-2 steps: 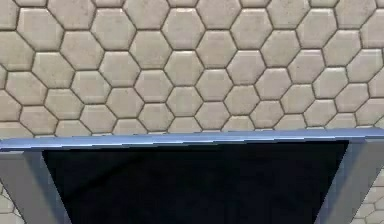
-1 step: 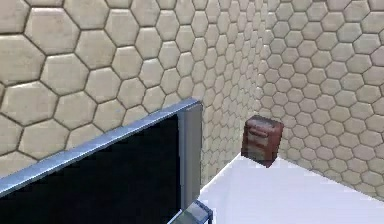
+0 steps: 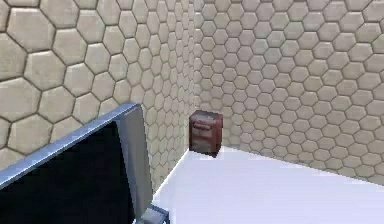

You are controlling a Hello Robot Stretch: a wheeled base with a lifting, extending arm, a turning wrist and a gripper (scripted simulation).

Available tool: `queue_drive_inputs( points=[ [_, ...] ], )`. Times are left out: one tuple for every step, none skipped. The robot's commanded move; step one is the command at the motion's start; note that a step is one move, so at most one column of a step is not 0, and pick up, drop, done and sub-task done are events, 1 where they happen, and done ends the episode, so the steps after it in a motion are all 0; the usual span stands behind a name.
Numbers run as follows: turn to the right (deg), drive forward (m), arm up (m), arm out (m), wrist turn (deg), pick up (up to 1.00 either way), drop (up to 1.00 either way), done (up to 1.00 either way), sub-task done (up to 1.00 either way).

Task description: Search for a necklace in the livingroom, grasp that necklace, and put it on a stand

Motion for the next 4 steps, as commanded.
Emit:
queue_drive_inputs(
  points=[
    [0.0, 0.25, 0.00, 0.00, 0.0, 0.00, 0.00, 0.00, 0.00],
    [-45.0, 0.00, 0.00, 0.00, 0.0, 0.00, 0.00, 0.00, 0.00],
    [-45.0, 0.00, 0.00, 0.00, 0.0, 0.00, 0.00, 0.00, 0.00],
    [-21.0, 0.00, 0.00, 0.00, 0.0, 0.00, 0.00, 0.00, 0.00]
  ],
)
